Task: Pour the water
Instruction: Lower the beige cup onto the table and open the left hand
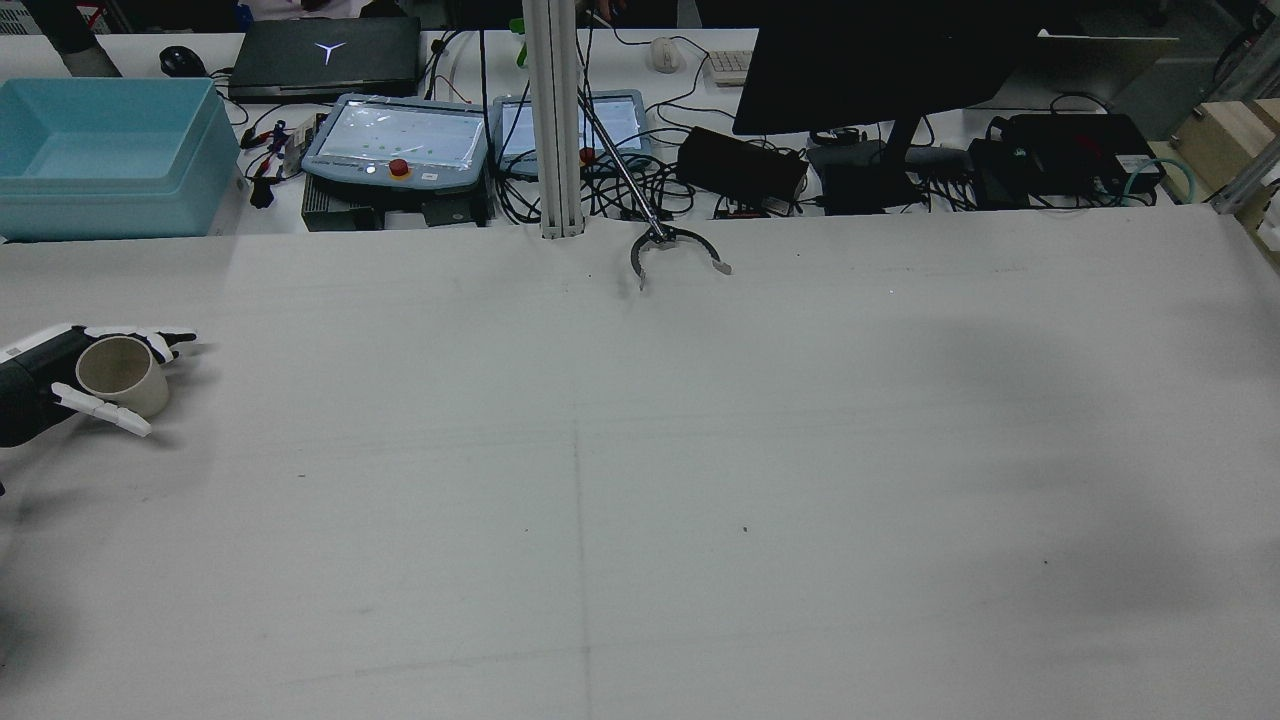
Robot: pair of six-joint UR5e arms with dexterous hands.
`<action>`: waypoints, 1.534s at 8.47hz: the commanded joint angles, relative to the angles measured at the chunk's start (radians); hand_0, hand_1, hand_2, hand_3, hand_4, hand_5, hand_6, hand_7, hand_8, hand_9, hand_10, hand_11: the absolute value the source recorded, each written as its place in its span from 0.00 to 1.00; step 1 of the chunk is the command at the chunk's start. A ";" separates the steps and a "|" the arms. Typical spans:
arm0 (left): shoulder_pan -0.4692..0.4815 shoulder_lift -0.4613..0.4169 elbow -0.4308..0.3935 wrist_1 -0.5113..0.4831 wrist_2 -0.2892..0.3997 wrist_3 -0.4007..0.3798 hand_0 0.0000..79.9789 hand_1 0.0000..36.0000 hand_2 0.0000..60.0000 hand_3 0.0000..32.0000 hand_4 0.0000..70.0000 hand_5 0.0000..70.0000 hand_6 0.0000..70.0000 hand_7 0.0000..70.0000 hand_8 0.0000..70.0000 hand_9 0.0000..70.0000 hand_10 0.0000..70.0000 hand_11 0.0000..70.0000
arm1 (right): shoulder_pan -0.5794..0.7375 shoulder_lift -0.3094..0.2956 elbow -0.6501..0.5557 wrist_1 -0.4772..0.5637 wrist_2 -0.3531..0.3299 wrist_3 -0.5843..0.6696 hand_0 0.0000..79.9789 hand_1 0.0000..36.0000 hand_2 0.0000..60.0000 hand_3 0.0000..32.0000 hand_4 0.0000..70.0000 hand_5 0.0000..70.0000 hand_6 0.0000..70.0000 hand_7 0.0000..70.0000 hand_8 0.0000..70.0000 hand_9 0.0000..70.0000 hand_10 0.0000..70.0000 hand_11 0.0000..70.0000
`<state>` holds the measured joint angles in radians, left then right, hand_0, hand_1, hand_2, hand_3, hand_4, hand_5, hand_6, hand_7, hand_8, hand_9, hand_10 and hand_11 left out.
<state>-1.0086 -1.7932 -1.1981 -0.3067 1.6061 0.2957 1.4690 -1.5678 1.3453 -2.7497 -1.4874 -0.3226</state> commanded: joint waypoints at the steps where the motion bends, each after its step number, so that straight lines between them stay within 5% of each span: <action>1: -0.004 0.000 0.000 -0.005 0.000 -0.001 1.00 1.00 0.00 0.00 0.72 0.00 0.31 0.25 0.19 0.11 0.10 0.21 | -0.001 0.000 0.000 0.001 -0.001 -0.001 1.00 1.00 1.00 0.00 0.59 0.50 1.00 1.00 1.00 1.00 0.94 1.00; 4: -0.007 0.000 0.000 -0.006 0.000 -0.001 1.00 0.98 0.00 0.00 0.69 0.00 0.31 0.25 0.19 0.11 0.09 0.19 | -0.001 0.000 -0.002 0.001 -0.001 -0.009 1.00 1.00 1.00 0.00 0.58 0.50 1.00 1.00 1.00 1.00 0.94 1.00; 6: -0.027 0.006 0.000 -0.028 0.000 -0.010 1.00 0.87 0.00 0.00 0.65 0.00 0.30 0.24 0.18 0.10 0.09 0.18 | -0.004 0.002 0.000 0.001 0.001 -0.010 1.00 1.00 1.00 0.00 0.58 0.50 1.00 1.00 1.00 1.00 0.94 1.00; 7: -0.044 0.035 -0.003 -0.046 0.000 -0.013 1.00 0.72 0.00 0.00 0.60 0.00 0.28 0.23 0.16 0.08 0.07 0.15 | -0.004 0.003 0.002 0.001 0.001 -0.010 1.00 1.00 1.00 0.00 0.59 0.50 1.00 1.00 1.00 1.00 0.94 1.00; 8: -0.054 0.043 -0.003 -0.060 0.002 -0.016 0.98 0.45 0.00 0.00 0.53 0.00 0.26 0.21 0.14 0.06 0.05 0.10 | -0.004 0.003 0.002 0.001 0.001 -0.010 1.00 1.00 1.00 0.00 0.59 0.50 1.00 1.00 1.00 1.00 0.94 1.00; 9: -0.056 0.063 -0.003 -0.075 0.002 -0.027 0.77 0.29 0.00 0.00 0.51 0.00 0.24 0.20 0.12 0.04 0.04 0.08 | -0.007 0.003 0.003 -0.001 0.004 -0.010 1.00 1.00 1.00 0.00 0.59 0.50 1.00 1.00 1.00 1.00 0.93 1.00; 11: -0.091 0.077 -0.003 -0.086 0.005 -0.044 0.62 0.01 0.00 0.00 0.47 0.00 0.21 0.17 0.09 0.01 0.01 0.02 | -0.010 0.025 0.000 -0.001 0.004 -0.016 1.00 1.00 1.00 0.00 0.60 0.50 1.00 1.00 1.00 1.00 0.93 1.00; 13: -0.166 0.077 -0.012 -0.081 0.058 -0.055 0.53 0.00 0.00 0.00 0.48 0.00 0.20 0.16 0.08 0.01 0.00 0.00 | -0.030 0.049 -0.030 0.005 0.015 -0.039 1.00 1.00 1.00 0.00 0.62 0.50 1.00 1.00 1.00 1.00 0.93 1.00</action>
<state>-1.1007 -1.7200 -1.2017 -0.3892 1.6158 0.2536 1.4589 -1.5437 1.3439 -2.7503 -1.4830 -0.3398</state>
